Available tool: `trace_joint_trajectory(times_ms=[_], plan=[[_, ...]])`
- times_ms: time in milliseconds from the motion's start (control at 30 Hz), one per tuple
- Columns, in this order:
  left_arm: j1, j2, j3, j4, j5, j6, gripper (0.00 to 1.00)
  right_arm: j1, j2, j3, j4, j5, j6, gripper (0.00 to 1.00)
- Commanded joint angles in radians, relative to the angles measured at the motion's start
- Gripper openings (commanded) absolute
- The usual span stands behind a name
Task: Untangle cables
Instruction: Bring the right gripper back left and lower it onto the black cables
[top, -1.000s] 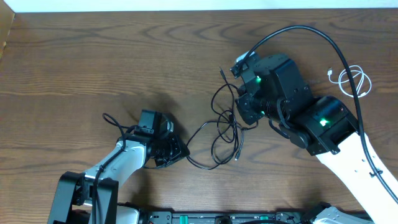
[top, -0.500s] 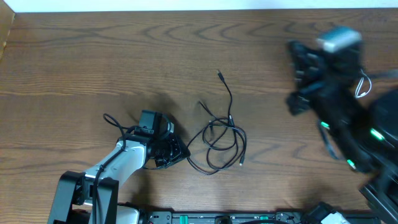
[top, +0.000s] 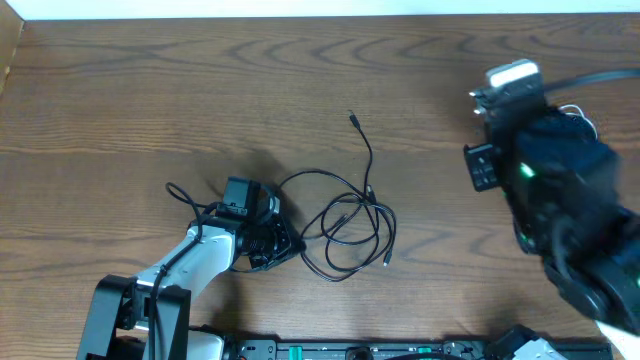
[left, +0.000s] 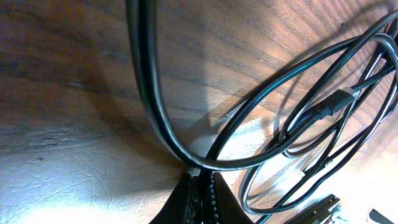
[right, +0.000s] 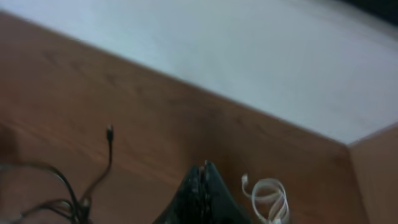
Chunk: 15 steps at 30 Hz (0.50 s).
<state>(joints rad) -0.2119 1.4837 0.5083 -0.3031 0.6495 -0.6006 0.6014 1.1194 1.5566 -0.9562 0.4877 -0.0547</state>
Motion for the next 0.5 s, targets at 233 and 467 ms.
trace_joint_trajectory(times_ms=[233,467], plan=[[-0.002,0.051,-0.06,-0.029,-0.145,0.013,0.07,-0.035,0.263,0.0,-0.175,-0.413,0.129,0.51],[-0.002,0.051,-0.06,-0.029,-0.145,0.013,0.07,-0.035,0.451,0.0,-0.199,-0.59,0.129,0.67]])
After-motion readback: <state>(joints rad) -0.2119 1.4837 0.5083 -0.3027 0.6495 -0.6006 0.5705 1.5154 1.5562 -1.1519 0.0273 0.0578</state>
